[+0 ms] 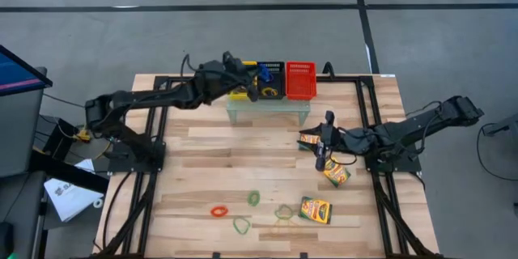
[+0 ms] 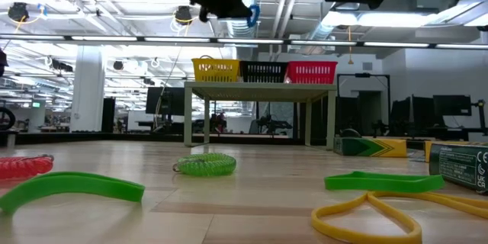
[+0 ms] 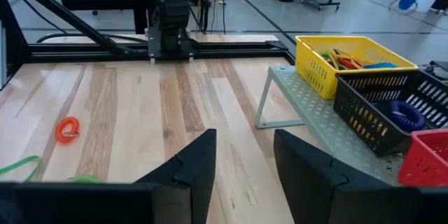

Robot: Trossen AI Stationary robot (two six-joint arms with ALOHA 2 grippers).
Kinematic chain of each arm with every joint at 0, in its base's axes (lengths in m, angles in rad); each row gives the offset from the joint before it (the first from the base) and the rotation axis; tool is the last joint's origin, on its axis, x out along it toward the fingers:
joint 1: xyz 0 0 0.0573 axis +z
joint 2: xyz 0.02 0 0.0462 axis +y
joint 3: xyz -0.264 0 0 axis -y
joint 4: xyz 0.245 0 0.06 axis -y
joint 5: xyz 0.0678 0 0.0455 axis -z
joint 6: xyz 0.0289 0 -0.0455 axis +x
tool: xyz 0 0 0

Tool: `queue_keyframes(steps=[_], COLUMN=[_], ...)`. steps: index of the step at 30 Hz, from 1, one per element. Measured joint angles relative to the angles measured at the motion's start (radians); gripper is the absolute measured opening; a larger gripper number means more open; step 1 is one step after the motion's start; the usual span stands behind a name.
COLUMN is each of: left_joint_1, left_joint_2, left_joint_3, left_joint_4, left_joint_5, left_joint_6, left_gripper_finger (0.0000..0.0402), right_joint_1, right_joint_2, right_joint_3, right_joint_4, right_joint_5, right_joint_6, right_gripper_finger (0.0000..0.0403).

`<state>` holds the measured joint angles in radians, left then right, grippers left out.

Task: Pick & Place Office Desk Supplies
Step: Put the dark blue spring keychain into the black bin on the shelf, then put the orange spring keychain into the black bin on the shelf

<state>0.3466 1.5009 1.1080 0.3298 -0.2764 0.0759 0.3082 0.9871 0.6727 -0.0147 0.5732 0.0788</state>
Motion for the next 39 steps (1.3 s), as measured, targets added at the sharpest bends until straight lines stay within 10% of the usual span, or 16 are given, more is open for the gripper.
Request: queue_keyframes(steps=[22, 33, 39], left_joint_1=[0.039, 0.026, -0.082], left_joint_2=[0.227, 0.084, -0.064], left_joint_3=[0.009, 0.009, 0.010], left_joint_4=[-0.015, -0.199, -0.506], left_joint_5=[0.021, 0.031, 0.271], left_joint_6=[-0.003, -0.002, 0.007], left_gripper_finger=[0.0092, 0.0215, 0.0226], right_joint_1=[-0.001, -0.001, 0.004], right_joint_2=[0.000, 0.000, 0.000], right_joint_3=[0.000, 0.000, 0.000], right_joint_4=[-0.008, -0.034, -0.034], right_joint_5=[0.000, -0.001, -0.001], right_joint_6=[0.000, 0.000, 0.000], right_gripper_finger=[0.0136, 0.0137, 0.0136])
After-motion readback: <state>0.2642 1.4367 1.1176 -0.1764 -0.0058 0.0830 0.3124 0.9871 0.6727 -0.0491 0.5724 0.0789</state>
